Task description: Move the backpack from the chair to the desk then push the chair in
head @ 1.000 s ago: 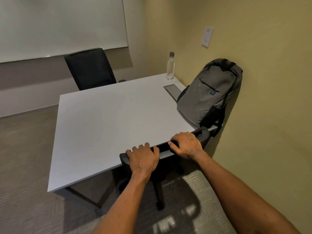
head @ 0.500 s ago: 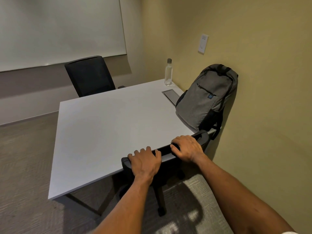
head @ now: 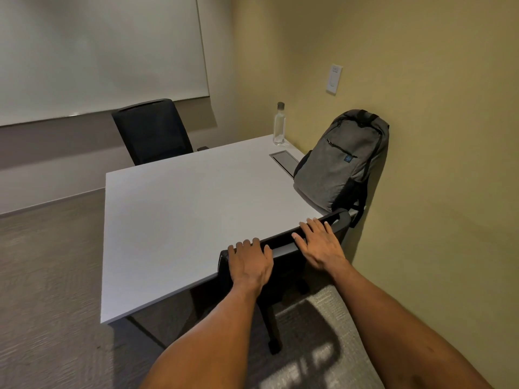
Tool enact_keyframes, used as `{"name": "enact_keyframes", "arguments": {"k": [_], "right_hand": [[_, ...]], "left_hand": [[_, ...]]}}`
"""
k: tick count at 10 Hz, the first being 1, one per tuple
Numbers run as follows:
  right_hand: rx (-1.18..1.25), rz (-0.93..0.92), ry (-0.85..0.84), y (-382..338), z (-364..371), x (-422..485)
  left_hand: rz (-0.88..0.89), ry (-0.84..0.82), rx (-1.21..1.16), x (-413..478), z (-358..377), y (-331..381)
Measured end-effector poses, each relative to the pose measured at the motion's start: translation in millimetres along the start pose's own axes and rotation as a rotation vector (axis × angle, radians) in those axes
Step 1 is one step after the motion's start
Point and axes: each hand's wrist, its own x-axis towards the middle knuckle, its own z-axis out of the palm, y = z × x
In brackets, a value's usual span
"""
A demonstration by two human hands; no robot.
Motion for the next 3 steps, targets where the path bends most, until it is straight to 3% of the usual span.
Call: {"name": "enact_keyframes", "arguments": {"k": [3], "right_hand": [[0.015, -0.038, 0.003, -94, 10, -52]], "left_hand": [[0.101, -0.085, -0.215, -30, -18, -82]]}}
